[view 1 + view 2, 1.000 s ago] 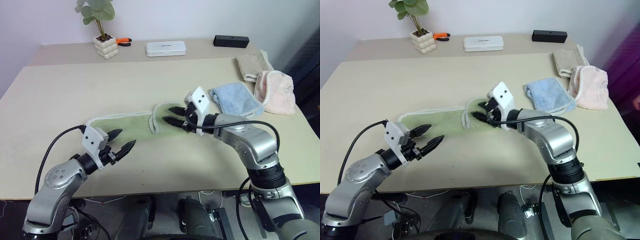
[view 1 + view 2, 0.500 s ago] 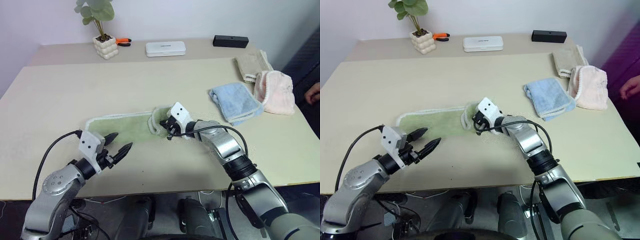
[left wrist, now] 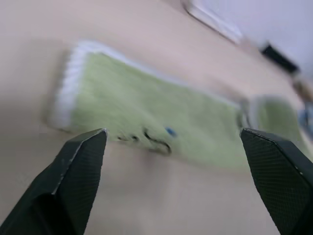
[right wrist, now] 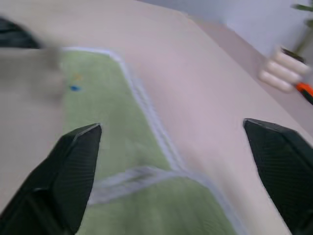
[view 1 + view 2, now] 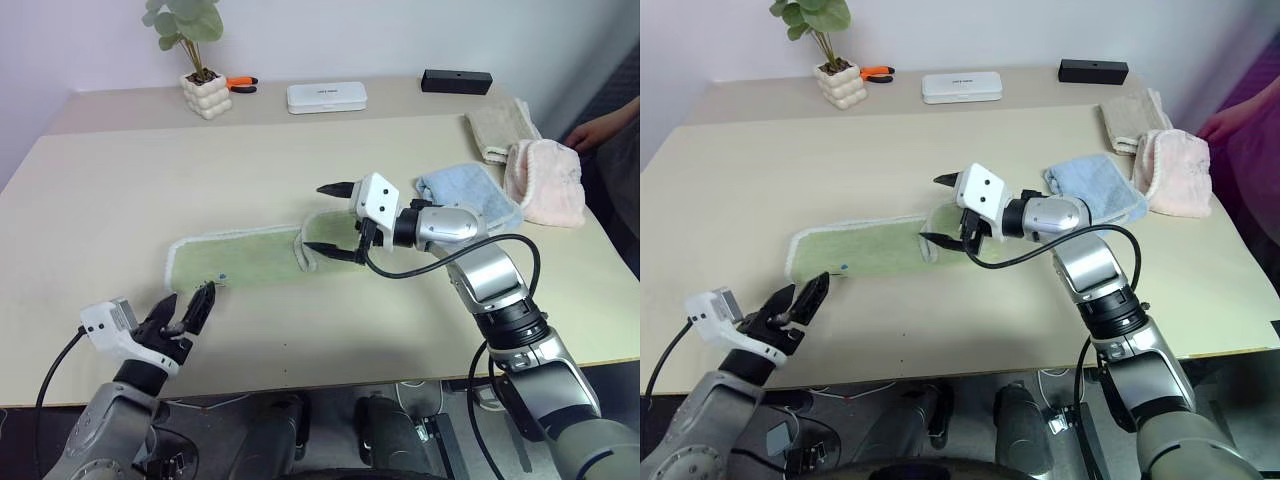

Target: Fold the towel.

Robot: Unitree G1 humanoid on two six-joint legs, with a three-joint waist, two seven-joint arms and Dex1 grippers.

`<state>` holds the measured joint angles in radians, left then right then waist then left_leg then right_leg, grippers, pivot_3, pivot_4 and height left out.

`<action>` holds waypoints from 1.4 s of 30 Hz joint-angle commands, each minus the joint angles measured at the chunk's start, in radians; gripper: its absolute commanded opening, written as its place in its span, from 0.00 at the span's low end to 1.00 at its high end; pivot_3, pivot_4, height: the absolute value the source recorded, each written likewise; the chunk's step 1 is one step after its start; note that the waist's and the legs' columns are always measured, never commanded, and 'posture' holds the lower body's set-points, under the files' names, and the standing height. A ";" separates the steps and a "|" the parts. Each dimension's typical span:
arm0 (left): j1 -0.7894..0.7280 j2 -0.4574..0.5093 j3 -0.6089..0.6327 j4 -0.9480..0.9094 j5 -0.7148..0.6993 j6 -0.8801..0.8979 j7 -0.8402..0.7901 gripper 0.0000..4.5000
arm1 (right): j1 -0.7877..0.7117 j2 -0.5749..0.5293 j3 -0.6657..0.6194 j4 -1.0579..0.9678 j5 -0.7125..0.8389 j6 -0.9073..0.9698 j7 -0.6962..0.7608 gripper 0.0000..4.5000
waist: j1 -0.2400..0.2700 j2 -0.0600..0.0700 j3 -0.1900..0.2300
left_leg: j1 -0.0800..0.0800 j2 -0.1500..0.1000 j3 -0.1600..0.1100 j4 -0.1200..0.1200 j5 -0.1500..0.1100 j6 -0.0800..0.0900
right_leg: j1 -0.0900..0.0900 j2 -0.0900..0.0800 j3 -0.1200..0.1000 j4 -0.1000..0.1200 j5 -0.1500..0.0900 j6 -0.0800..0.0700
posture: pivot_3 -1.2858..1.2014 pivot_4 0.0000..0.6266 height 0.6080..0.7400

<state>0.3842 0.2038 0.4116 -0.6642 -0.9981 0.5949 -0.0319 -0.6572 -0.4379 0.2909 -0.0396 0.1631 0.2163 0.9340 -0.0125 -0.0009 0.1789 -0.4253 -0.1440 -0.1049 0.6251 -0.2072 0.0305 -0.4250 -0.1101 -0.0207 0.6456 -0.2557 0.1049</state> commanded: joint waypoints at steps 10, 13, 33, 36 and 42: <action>-0.270 -0.033 0.067 0.217 -0.372 0.005 0.374 1.00 | 0.042 0.047 0.043 -0.045 -0.048 -0.075 -0.012 0.99 | 0.027 -0.002 -0.001 | 0.000 0.000 -0.001 0.005 -0.001 -0.003 | 0.001 0.002 0.000 0.002 0.000 0.000 | 0.52 0.24 0.97; -0.330 -0.012 0.055 0.265 -0.411 0.017 0.404 0.95 | 0.049 0.054 0.044 -0.059 -0.050 -0.071 -0.019 1.00 | 0.026 -0.002 -0.001 | 0.000 0.000 -0.001 0.005 -0.001 -0.003 | 0.001 0.002 0.000 0.002 0.000 0.000 | 0.52 0.24 0.97; -0.277 0.267 0.229 0.196 -0.341 -0.060 0.189 0.01 | 0.088 0.026 0.016 -0.096 -0.056 -0.049 -0.037 1.00 | 0.022 -0.003 -0.001 | 0.000 0.002 -0.001 0.003 0.000 -0.005 | -0.001 0.004 0.002 0.003 -0.001 -0.002 | 0.52 0.24 0.97; -0.287 0.377 0.195 0.164 -0.292 -0.029 0.086 0.01 | 0.085 0.020 0.009 -0.081 -0.054 -0.052 -0.038 1.00 | 0.028 -0.004 -0.001 | 0.000 0.002 -0.002 0.004 -0.002 -0.006 | 0.000 0.005 0.002 0.002 -0.001 -0.003 | 0.52 0.24 0.97; -0.417 0.514 -0.031 0.095 -0.178 0.038 -0.131 0.01 | 0.082 0.018 0.004 -0.054 -0.061 -0.058 -0.042 1.00 | 0.026 -0.004 -0.001 | 0.000 0.002 -0.002 0.003 -0.002 -0.006 | 0.000 0.008 0.009 0.001 -0.001 -0.002 | 0.52 0.24 0.97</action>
<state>0.0021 0.6912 0.4448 -0.5164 -1.2077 0.6137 -0.0900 -0.5615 -0.4187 0.3224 -0.0845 0.1014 0.1697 0.8986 0.0132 -0.0046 0.1777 -0.4252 -0.1423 -0.1069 0.6280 -0.2091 0.0240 -0.4253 -0.1023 -0.0123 0.6472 -0.2563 0.1030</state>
